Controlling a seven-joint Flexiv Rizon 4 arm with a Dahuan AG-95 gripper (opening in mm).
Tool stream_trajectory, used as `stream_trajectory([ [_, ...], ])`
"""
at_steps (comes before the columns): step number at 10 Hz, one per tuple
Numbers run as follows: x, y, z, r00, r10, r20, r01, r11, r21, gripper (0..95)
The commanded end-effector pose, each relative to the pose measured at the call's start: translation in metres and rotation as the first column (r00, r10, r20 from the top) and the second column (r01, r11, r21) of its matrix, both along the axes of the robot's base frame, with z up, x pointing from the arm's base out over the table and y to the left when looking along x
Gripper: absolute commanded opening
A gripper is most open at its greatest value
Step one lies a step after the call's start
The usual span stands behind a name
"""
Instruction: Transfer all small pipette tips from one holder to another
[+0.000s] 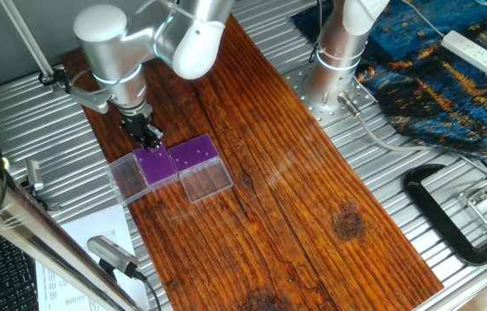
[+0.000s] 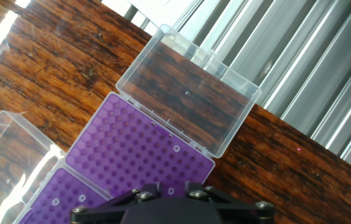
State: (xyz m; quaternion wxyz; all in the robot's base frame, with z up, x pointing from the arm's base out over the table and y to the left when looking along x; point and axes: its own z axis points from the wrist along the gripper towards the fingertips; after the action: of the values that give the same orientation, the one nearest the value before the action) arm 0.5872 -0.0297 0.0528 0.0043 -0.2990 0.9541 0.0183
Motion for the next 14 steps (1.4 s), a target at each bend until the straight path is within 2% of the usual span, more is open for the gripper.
stream_trajectory([
  [1, 0.000, 0.000, 0.000, 1.000, -0.002, 0.000, 0.002, 1.000, 0.002, 0.0],
  [4, -0.001, 0.000, 0.001, 1.000, -0.001, -0.001, 0.001, 1.000, 0.000, 0.0],
  [8, -0.001, 0.001, 0.011, 1.000, 0.004, -0.009, -0.004, 1.000, -0.002, 0.0],
  [13, -0.005, 0.005, 0.038, 0.999, 0.027, -0.017, -0.028, 1.000, -0.008, 0.0],
  [14, -0.009, 0.011, 0.047, 1.000, 0.020, -0.020, -0.020, 1.000, -0.011, 0.0],
])
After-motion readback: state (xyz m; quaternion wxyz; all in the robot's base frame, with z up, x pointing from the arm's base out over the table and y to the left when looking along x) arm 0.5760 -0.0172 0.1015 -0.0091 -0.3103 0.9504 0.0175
